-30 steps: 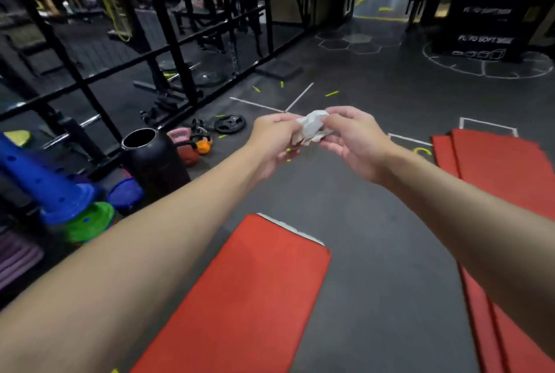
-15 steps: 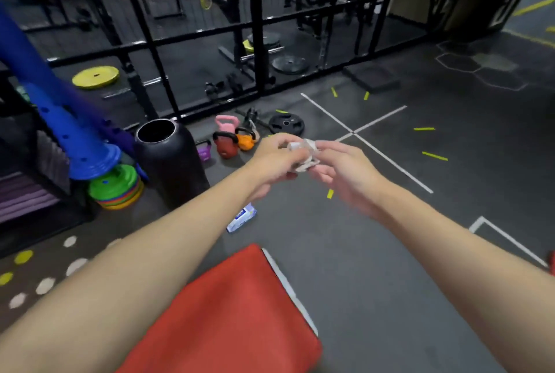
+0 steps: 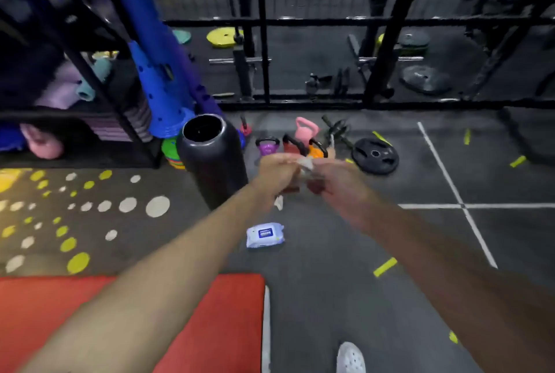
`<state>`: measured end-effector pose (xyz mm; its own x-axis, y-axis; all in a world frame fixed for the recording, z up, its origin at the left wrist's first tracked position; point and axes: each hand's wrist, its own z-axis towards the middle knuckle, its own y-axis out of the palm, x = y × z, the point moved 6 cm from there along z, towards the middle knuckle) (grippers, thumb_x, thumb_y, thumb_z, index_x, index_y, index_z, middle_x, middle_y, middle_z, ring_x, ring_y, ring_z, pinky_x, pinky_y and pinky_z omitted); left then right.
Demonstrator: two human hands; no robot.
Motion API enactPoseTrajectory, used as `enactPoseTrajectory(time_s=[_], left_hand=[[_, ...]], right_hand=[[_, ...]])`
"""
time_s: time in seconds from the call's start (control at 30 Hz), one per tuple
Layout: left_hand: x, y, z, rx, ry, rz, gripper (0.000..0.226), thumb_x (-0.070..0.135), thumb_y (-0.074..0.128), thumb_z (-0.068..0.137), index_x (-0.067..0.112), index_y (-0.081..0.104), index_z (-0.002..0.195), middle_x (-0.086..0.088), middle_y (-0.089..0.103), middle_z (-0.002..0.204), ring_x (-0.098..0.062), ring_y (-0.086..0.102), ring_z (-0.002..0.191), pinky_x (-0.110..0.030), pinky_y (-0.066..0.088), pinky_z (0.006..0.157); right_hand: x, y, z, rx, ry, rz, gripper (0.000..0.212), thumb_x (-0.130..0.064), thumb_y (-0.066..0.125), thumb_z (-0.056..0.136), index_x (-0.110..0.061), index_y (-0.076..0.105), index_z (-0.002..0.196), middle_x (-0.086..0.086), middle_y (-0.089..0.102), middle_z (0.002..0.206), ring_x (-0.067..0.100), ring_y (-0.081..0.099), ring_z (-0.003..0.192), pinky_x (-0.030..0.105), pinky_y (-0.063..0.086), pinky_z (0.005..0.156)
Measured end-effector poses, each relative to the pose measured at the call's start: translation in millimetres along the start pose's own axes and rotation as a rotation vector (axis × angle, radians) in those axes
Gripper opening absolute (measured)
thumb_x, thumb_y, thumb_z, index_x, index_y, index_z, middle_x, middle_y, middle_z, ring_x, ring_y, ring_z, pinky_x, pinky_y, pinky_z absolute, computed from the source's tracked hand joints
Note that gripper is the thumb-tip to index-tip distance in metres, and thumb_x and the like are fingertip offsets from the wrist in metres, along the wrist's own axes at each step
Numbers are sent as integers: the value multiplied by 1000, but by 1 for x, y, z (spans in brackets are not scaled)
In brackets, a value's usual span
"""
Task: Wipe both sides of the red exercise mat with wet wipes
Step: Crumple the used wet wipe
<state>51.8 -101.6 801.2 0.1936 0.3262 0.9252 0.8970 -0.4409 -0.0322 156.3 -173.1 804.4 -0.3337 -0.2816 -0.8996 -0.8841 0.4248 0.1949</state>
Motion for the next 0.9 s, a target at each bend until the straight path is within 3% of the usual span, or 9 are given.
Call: enactPoseTrajectory(time_s=[0.1, 0.17, 0.27, 0.37, 0.47, 0.57, 0.67, 0.8, 0.9], left_hand=[[-3, 8, 42, -21, -133, -23, 11, 30, 66, 88, 20, 70, 88, -4, 68, 79, -19, 61, 73, -27, 45, 68], [1, 3, 76, 29, -141, -58, 10, 32, 63, 93, 24, 66, 88, -1, 64, 79, -14, 58, 71, -24, 42, 61], [-9, -13, 138, 205, -159, -142, 3, 22, 65, 94, 20, 66, 92, -3, 63, 76, -12, 54, 62, -19, 41, 48], [-32, -27, 208, 357, -208, -243, 4, 11, 67, 92, 11, 63, 93, -2, 63, 64, -9, 52, 46, -18, 42, 41], [-75, -40, 296, 456, -264, -299, 13, -3, 64, 89, 8, 59, 83, -9, 63, 62, -10, 51, 38, -19, 42, 38], [-134, -50, 378, 555, -319, -317, 20, -14, 56, 88, 3, 57, 78, -11, 60, 64, -7, 51, 35, -17, 42, 36], [-226, -56, 451, 622, -397, -299, 19, -19, 53, 82, -4, 58, 71, -5, 60, 58, -11, 59, 47, -18, 44, 44], [-354, -54, 534, 673, -493, -289, 14, -10, 60, 82, 2, 66, 79, -6, 66, 74, -9, 56, 58, -19, 47, 57], [-445, -50, 591, 727, -533, -316, 28, -12, 62, 84, 13, 57, 72, -1, 66, 69, -15, 64, 63, -25, 56, 66]], right_hand=[[-6, -10, 63, -18, 57, -87, 22, 0, 60, 86, 10, 67, 104, 27, 69, 104, 32, 64, 93, 29, 52, 73], [-10, -5, 107, -100, 95, -106, 17, 3, 54, 89, 7, 68, 98, 22, 71, 95, 26, 67, 85, 26, 53, 72], [-12, 11, 177, -225, 140, -188, 20, 8, 50, 88, 2, 68, 93, 12, 66, 78, 19, 63, 69, 23, 54, 63], [4, 18, 254, -232, 242, -269, 13, -4, 53, 96, -11, 64, 99, 9, 67, 88, 21, 65, 81, 37, 53, 89], [41, 16, 352, -253, 275, -432, 14, -10, 50, 99, -16, 63, 100, 8, 69, 93, 21, 66, 87, 35, 52, 85], [101, 0, 453, -211, 309, -588, 19, -12, 50, 99, -16, 62, 86, 9, 64, 87, 21, 60, 80, 34, 47, 74], [190, -25, 542, -214, 418, -731, 27, -8, 50, 98, -16, 56, 73, 11, 57, 81, 19, 50, 70, 35, 40, 73], [319, -65, 642, -299, 498, -909, 16, -5, 48, 98, -2, 63, 100, 3, 50, 75, 15, 47, 66, 32, 44, 66], [421, -85, 707, -340, 512, -1044, 18, -12, 48, 99, -12, 57, 84, 10, 54, 88, 23, 51, 82, 34, 45, 71]])
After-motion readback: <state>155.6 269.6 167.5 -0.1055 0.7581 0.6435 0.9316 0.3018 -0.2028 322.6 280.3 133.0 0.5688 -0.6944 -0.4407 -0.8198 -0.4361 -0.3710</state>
